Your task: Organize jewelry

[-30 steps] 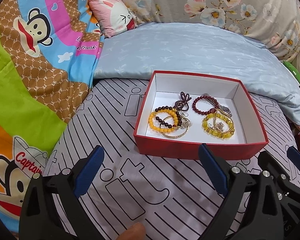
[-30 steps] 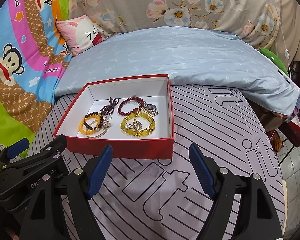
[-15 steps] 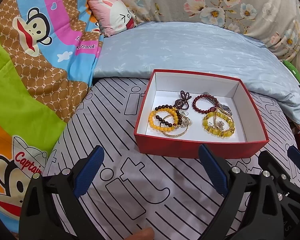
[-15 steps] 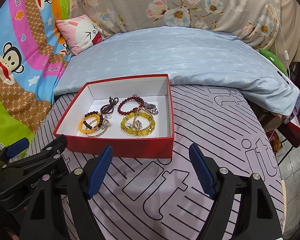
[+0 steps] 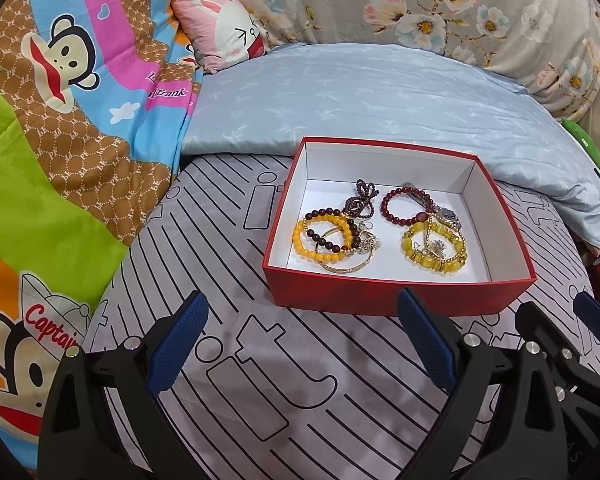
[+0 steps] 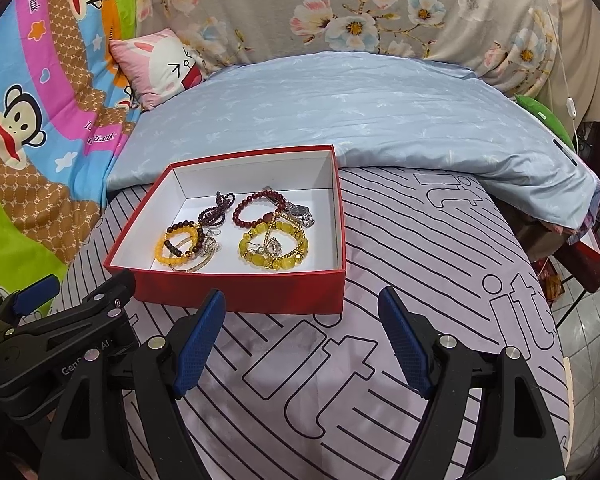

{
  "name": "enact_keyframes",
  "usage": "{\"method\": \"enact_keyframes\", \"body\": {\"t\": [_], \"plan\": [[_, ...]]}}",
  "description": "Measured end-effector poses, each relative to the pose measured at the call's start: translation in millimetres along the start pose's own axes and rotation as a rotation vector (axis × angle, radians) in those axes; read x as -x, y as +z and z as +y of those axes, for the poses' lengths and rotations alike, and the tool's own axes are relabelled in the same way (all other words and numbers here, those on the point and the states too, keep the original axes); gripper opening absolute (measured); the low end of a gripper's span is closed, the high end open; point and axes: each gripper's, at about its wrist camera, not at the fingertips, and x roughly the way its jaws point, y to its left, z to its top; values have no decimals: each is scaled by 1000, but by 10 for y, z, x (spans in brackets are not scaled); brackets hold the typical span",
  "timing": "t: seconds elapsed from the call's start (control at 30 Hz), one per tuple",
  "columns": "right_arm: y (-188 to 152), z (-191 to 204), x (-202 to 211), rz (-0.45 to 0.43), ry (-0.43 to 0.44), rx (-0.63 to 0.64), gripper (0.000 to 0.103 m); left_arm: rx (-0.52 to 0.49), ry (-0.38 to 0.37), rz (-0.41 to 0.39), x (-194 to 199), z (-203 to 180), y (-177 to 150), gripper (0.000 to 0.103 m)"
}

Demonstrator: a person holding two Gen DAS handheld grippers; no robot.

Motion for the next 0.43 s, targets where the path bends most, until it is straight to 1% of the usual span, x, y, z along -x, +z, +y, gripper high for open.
{"method": "enact_keyframes", "body": {"t": [0.1,0.23,0.43], "plan": [[-9,5,-3,1,1,1,76,5,9,4,-11,0,-5,93],[-20,7,-5,-1,4,-6,77,7,7,0,-8,11,-8,93],[-26,30,-1,-2,-3,-5,80,43,-2,24,-47,50,-25,93]]}}
